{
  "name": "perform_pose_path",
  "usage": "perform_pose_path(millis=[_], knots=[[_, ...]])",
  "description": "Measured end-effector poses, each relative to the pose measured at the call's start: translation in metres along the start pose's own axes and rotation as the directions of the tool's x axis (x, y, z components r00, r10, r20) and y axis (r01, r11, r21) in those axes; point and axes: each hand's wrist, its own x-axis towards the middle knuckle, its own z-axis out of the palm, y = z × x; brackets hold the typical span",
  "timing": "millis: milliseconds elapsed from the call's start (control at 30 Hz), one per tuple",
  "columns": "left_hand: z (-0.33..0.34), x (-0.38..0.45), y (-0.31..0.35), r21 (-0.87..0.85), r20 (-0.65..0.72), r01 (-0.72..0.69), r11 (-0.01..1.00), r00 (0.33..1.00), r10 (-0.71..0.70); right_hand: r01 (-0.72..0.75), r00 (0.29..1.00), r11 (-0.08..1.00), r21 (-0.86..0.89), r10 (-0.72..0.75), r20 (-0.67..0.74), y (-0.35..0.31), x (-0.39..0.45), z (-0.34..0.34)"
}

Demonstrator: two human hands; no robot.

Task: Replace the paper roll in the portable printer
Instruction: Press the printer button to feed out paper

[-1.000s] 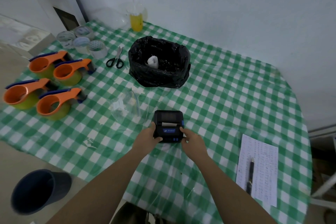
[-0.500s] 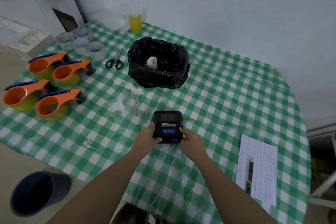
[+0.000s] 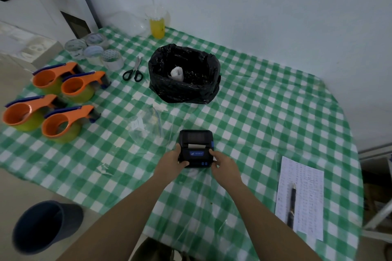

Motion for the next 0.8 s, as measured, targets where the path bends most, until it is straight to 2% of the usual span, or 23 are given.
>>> perform_pose_path(millis=[800], knots=[[-0.0024, -0.0045, 0.0033, -0.045, -0.001, 0.018, 0.999, 1.0, -0.018, 0.003, 1.0, 1.0, -0.023, -0.003, 0.001, -0.0007, -0.0051, -0.0004]])
